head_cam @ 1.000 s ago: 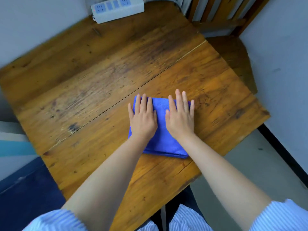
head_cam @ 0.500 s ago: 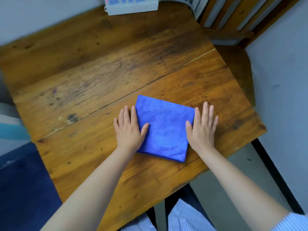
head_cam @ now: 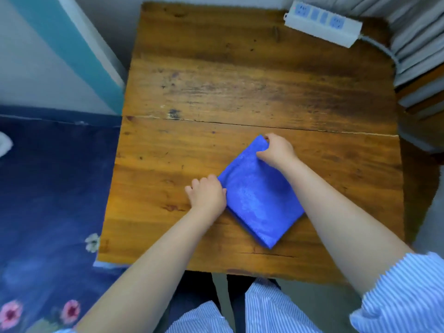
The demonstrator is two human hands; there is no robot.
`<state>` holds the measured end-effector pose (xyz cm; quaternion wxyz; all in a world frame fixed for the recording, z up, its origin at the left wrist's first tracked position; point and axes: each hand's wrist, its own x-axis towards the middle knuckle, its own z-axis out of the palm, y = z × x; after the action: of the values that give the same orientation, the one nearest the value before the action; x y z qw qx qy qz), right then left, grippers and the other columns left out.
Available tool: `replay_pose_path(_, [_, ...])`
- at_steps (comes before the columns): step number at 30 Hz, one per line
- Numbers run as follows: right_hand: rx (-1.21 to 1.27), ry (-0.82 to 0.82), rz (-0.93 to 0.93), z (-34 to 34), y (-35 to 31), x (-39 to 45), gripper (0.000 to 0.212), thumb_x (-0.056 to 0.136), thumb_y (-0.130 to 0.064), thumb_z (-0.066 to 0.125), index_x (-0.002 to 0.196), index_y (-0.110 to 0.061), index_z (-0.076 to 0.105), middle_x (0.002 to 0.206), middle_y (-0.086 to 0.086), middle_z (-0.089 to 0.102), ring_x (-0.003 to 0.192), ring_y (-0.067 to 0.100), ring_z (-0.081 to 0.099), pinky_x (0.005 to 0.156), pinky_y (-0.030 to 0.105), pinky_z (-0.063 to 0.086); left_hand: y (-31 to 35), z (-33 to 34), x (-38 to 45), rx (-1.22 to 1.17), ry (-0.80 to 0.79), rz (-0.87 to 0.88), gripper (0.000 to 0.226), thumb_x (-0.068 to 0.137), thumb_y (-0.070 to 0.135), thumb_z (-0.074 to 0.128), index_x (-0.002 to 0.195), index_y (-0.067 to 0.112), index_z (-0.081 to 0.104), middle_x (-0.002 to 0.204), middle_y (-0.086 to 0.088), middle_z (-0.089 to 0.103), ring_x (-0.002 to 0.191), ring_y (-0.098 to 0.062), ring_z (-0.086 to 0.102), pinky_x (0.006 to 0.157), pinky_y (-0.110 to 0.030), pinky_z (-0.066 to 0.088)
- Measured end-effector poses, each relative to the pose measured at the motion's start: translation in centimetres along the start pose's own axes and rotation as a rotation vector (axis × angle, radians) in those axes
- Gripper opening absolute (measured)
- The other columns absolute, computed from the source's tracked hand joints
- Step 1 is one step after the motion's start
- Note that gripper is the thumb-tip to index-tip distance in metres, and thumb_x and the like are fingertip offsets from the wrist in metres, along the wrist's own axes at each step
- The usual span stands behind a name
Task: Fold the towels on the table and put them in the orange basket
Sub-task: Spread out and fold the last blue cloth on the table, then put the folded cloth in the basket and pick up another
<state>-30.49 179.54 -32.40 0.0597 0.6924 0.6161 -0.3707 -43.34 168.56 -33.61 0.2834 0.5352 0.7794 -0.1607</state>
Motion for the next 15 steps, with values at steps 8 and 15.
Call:
replay_pose_path(8, [0.272,-0.177,-0.095,0.1,-3.9,-3.3,0.014,0.074,0.004,0.055,0.087,0.002,0.06,0.076,0.008,0.05,0.07,0.019,0.045,0.064,0.029,0.034,-5.3,0.0,-3.0,-0.566,-0.117,-0.12,0.028,0.091,0.028,0.051,0.108,0.007,0.056,0.12,-0.017,0.057,0.115,-0.032,0.048,0.089,-0.032,0.039])
replay_pose_path(15, [0.272,-0.369,-0.507,4.4,-13.7,-10.9,0.033,0.076,0.011,0.055,0.065,-0.02,0.05,0.067,0.0,0.05,0.063,0.013,0.045,0.057,0.026,0.036,-18.1,-0.7,-11.5,-0.982,0.361,-0.275,0.034,0.084,0.012,0.058,0.063,0.028,0.036,0.064,0.01,0.044,0.066,-0.015,0.042,0.052,-0.006,0.035])
